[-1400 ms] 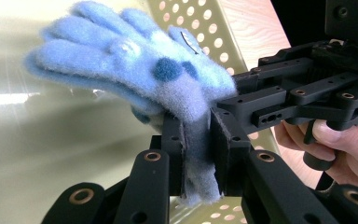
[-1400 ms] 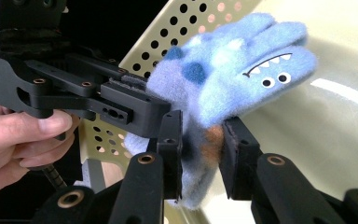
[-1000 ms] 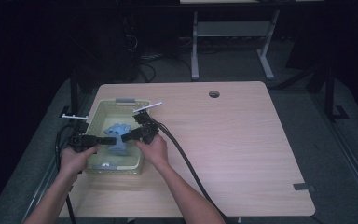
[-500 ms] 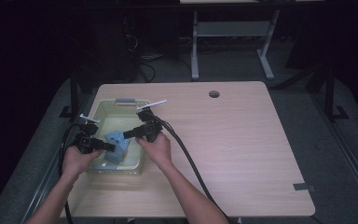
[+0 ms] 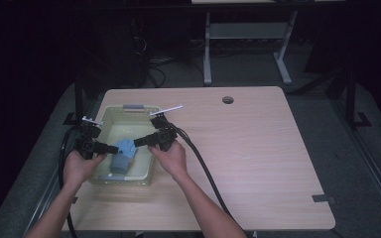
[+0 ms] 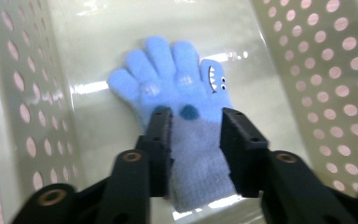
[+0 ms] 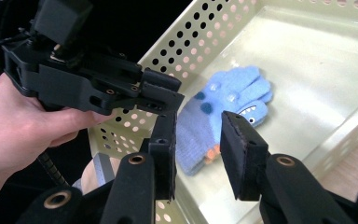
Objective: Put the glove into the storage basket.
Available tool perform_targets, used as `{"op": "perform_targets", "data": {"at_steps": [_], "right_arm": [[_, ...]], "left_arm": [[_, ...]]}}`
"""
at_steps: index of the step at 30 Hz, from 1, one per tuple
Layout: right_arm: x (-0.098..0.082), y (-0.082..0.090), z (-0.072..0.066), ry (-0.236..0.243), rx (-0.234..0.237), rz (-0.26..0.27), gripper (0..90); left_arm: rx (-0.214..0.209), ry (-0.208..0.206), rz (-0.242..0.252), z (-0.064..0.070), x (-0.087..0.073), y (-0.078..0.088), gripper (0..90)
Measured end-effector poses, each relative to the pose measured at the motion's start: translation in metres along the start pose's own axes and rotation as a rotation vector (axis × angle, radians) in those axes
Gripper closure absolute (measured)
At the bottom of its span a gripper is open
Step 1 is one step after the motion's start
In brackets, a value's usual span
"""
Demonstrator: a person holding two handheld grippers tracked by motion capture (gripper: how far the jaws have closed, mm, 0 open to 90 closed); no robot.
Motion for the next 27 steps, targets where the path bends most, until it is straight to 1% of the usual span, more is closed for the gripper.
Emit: {"op": "perform_targets", "data": {"at_steps": [1,2,4,6,7,8,9,10,11,13,15,17,18,19,20,21,23,24,26,27], "right_arm": [[0.0,0.001,0.0,0.001,0.0,0.001,66.1],[0.0,0.002,0.0,0.003,-0.002,0.005,66.0],[0.001,0.004,0.0,0.006,0.002,0.014,66.0],[0.0,0.006,-0.002,0.0,0.004,0.013,65.8],[0.0,0.007,-0.001,0.011,0.004,0.015,65.9],[0.0,0.008,-0.002,0.007,0.007,0.017,65.9],[0.0,0.008,-0.001,0.013,0.005,0.02,65.8],[-0.001,0.009,-0.002,0.004,0.006,0.016,65.8],[-0.001,0.01,-0.002,-0.005,0.01,0.021,65.8],[-0.002,0.012,0.0,0.006,0.007,0.026,65.6],[-0.003,0.014,0.001,0.0,0.007,0.027,65.5],[-0.003,0.017,0.002,-0.016,0.014,0.033,65.1],[-0.003,0.018,0.003,-0.019,0.014,0.039,64.8],[-0.004,0.019,0.002,-0.025,0.015,0.04,64.6],[-0.004,0.02,0.003,-0.024,0.015,0.043,64.1],[-0.004,0.021,0.004,-0.023,0.014,0.045,63.7],[-0.004,0.024,0.004,-0.024,0.009,0.051,63.1],[-0.004,0.025,0.005,-0.026,0.009,0.054,62.8],[-0.005,0.028,0.006,-0.025,0.006,0.055,62.0],[-0.005,0.03,0.006,-0.032,0.006,0.058,61.7]], "left_arm": [[0.01,-0.015,-0.023,0.0,-0.001,-0.003,68.9],[0.017,-0.004,-0.029,0.002,-0.002,-0.007,71.1],[0.052,-0.02,-0.062,0.003,-0.004,-0.015,73.2],[0.085,-0.025,-0.091,0.004,-0.006,-0.023,73.7],[0.103,-0.032,-0.107,0.005,-0.007,-0.026,73.9],[0.119,-0.045,-0.123,0.004,-0.008,-0.029,73.9],[0.129,-0.048,-0.134,0.004,-0.009,-0.032,73.9],[0.134,-0.054,-0.145,0.003,-0.009,-0.033,73.9],[0.13,-0.051,-0.146,0.004,-0.008,-0.034,73.9],[0.112,-0.045,-0.133,0.005,-0.007,-0.032,72.1],[0.097,-0.039,-0.111,0.006,-0.005,-0.028,70.8],[0.082,-0.036,-0.086,0.008,-0.003,-0.024,69.9],[0.068,-0.035,-0.072,0.009,-0.002,-0.022,69.1],[0.047,-0.022,-0.055,0.011,-0.002,-0.019,67.8],[0.027,-0.028,-0.043,0.011,-0.001,-0.017,66.4],[0.014,-0.019,-0.032,0.013,0.0,-0.015,65.7],[0.004,-0.026,-0.02,0.016,0.0,-0.013,64.6],[-0.006,-0.011,-0.006,0.019,0.0,-0.012,63.9],[-0.021,-0.033,0.004,0.021,0.001,-0.009,63.0],[-0.027,-0.038,0.007,0.022,0.001,-0.007,62.5]]}}
Point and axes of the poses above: each handheld gripper's, and its own axes: y roughly backward along the jaws, x roughly out of its top, z roughly to its right, the point moved 7 cm from there along -y, roughly forward along the jaws, and after that the axes turned 14 degrees about y, right-handed, at the moved point
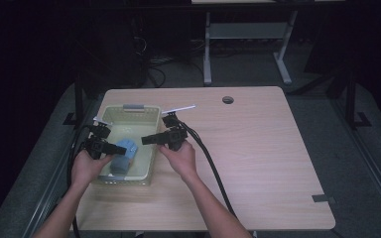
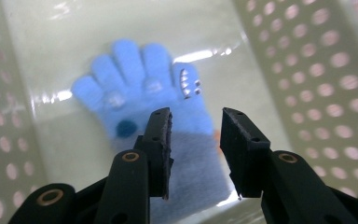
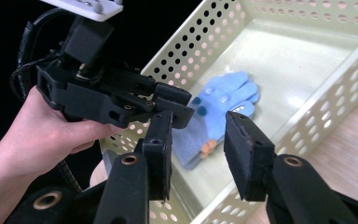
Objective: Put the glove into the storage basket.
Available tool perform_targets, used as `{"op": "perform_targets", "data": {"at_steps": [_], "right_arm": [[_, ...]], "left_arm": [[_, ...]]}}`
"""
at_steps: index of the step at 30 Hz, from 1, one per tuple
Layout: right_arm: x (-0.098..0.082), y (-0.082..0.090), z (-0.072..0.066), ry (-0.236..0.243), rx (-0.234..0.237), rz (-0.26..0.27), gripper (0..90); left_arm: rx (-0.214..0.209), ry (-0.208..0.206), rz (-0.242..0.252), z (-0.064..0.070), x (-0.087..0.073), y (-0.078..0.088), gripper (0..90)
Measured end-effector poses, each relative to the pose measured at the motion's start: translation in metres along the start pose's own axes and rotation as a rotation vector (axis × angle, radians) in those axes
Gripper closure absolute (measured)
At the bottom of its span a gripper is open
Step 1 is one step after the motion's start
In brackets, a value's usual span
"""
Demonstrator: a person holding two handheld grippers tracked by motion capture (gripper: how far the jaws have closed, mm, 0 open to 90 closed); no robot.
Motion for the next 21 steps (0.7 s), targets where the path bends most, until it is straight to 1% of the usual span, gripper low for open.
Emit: {"op": "perform_targets", "data": {"at_steps": [2,4,6,8,10,11,12,14,16,21], "right_arm": [[0.0,0.003,0.001,-0.001,0.003,0.003,60.9],[0.0,0.006,0.002,0.005,-0.002,0.009,60.0],[0.001,0.01,0.003,0.0,-0.003,0.015,59.5],[0.001,0.014,0.006,0.003,-0.006,0.024,58.7],[0.0,0.018,0.007,-0.006,-0.01,0.03,58.2],[0.0,0.021,0.009,0.002,-0.015,0.032,58.0],[0.0,0.023,0.009,-0.007,-0.013,0.035,57.8],[0.0,0.028,0.012,-0.018,-0.016,0.043,57.1],[-0.001,0.032,0.014,-0.019,-0.019,0.043,56.3],[-0.003,0.042,0.02,-0.022,-0.03,0.057,55.3]], "left_arm": [[-0.014,0.004,0.023,0.003,0.002,0.003,61.6],[-0.036,0.004,0.036,0.007,0.004,0.006,60.8],[-0.055,0.006,0.048,0.011,0.006,0.009,59.9],[-0.075,0.002,0.053,0.014,0.007,0.011,59.2],[-0.092,0.0,0.059,0.017,0.007,0.012,57.8],[-0.095,0.001,0.054,0.019,0.007,0.012,56.7],[-0.099,-0.006,0.049,0.02,0.007,0.011,55.5],[-0.11,-0.004,0.058,0.023,0.008,0.011,53.9],[-0.121,-0.002,0.06,0.025,0.008,0.011,53.1],[-0.127,-0.003,0.062,0.031,0.009,0.011,50.6]]}}
Point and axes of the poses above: each handheld gripper's, and its own axes: y roughly backward along the jaws, x roughly out of its top, z roughly to its right, the point moved 7 cm from there along -y, roughly forward along the jaws, and after that the axes turned 14 degrees about y, right-handed, at the moved point
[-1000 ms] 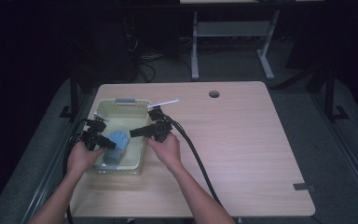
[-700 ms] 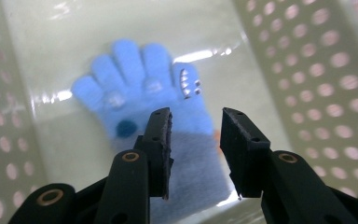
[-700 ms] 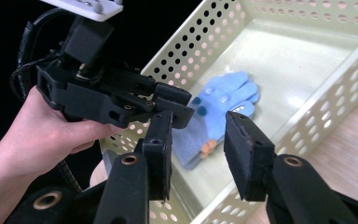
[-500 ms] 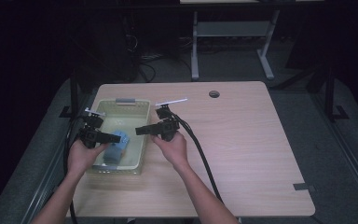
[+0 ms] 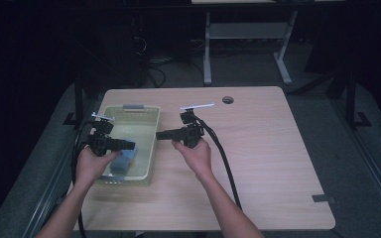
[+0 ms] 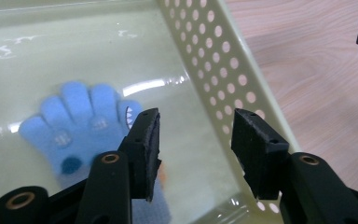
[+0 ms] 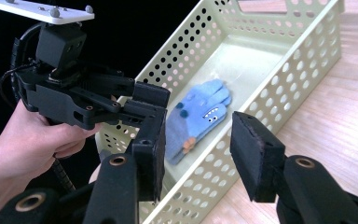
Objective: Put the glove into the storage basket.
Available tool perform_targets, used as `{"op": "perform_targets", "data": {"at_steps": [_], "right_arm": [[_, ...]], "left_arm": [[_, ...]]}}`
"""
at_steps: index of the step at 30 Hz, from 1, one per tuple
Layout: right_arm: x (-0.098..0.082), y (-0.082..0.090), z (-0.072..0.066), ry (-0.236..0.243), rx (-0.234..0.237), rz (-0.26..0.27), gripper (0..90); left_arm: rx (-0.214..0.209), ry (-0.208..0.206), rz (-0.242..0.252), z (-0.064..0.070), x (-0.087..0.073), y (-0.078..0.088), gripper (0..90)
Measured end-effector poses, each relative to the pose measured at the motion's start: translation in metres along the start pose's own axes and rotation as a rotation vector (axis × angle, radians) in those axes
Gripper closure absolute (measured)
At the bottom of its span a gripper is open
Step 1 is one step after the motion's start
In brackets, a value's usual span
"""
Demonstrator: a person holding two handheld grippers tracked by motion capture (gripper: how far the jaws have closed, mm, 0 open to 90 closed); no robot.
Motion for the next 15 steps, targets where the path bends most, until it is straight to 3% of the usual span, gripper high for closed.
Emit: {"op": "perform_targets", "data": {"at_steps": [15], "right_arm": [[-0.001,0.025,0.012,-0.002,-0.019,0.027,51.5]], "left_arm": [[-0.022,-0.019,0.014,0.019,0.004,-0.004,46.0]]}}
Point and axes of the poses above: each handheld gripper's, and its own axes: y roughly backward along the jaws, x roughly out of its top, z roughly to its right, the point moved 7 cm from there along -y, roughly forward along the jaws, and after that the axes turned 14 degrees about y, right-handed, at the moved point
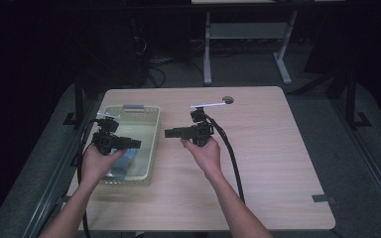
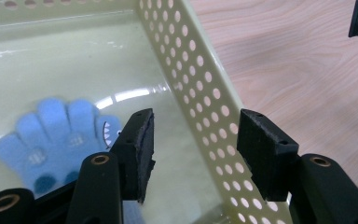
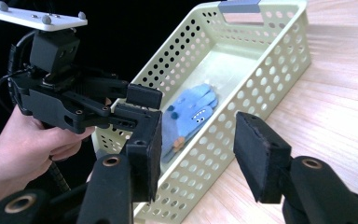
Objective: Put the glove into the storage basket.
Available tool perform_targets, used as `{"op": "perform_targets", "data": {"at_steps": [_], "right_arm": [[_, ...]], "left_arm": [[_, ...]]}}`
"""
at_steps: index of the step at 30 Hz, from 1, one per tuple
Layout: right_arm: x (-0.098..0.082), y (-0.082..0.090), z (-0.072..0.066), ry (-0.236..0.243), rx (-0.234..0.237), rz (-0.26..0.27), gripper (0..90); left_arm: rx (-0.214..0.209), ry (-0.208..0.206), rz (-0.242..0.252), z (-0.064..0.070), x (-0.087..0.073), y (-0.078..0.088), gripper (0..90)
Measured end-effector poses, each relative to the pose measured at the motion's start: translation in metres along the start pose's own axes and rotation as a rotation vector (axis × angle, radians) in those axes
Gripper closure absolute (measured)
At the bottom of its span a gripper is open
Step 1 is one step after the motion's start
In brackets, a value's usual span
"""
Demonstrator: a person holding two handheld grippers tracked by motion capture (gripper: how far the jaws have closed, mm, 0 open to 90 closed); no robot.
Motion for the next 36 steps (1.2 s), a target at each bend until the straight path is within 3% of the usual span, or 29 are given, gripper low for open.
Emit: {"op": "perform_targets", "data": {"at_steps": [14,20,36], "right_arm": [[-0.005,0.024,0.012,-0.023,-0.003,0.023,49.5],[-0.008,0.035,0.018,-0.019,-0.024,0.029,47.4],[-0.021,0.07,0.039,-0.068,-0.068,0.058,45.2]], "left_arm": [[-0.046,-0.024,0.008,0.021,0.004,-0.006,43.7],[-0.067,-0.04,0.017,0.032,0.006,-0.009,42.8],[-0.099,-0.054,0.021,0.057,0.008,-0.023,36.8]]}}
Point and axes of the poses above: each handheld gripper's, and its own axes: y roughly backward along the jaws, x roughly out of its top, z roughly to its right, the point moved 7 cm from there along -y, roughly forward along the jaws, and after that the axes turned 14 degrees about y, right-handed, at the moved point
